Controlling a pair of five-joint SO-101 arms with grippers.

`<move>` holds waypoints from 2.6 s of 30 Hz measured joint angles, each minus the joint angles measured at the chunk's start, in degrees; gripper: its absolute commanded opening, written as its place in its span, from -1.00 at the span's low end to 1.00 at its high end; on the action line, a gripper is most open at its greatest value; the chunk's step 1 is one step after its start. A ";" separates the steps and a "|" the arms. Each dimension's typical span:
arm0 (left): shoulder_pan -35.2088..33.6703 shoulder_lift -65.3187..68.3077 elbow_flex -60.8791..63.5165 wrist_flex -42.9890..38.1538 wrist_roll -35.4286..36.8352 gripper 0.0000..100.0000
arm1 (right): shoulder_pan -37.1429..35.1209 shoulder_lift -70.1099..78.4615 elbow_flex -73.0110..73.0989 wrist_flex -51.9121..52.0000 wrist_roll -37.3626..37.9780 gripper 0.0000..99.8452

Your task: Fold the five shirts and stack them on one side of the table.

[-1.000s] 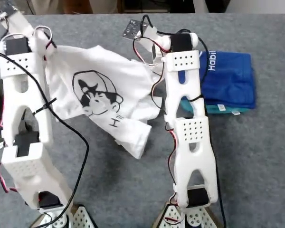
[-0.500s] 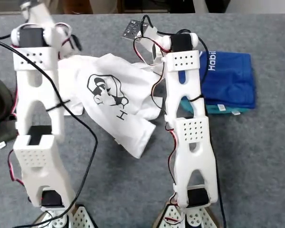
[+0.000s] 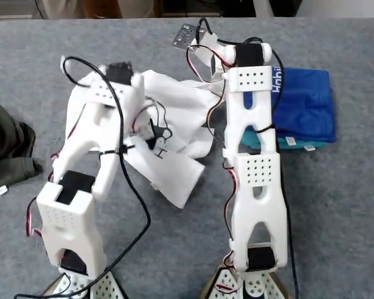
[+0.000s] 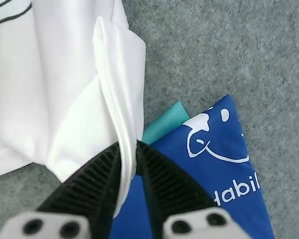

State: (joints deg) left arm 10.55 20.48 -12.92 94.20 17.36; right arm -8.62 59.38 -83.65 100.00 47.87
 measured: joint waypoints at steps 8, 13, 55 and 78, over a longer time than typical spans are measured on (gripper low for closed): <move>1.93 -0.70 16.62 -13.98 3.43 -0.68 | 0.00 0.00 0.00 0.00 0.18 -1.00; -0.09 -0.79 19.87 -21.01 3.69 -0.94 | 0.00 0.00 0.00 0.00 0.18 -1.00; -11.08 -0.62 -26.46 4.48 -10.46 -0.70 | -0.35 0.00 0.09 0.44 0.18 -1.00; 8.00 -0.62 10.46 -16.26 3.25 -0.57 | 0.09 0.00 -0.35 0.35 0.18 -1.00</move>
State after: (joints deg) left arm 18.55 19.87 -2.46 77.93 20.62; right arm -8.53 59.38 -84.00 100.35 48.04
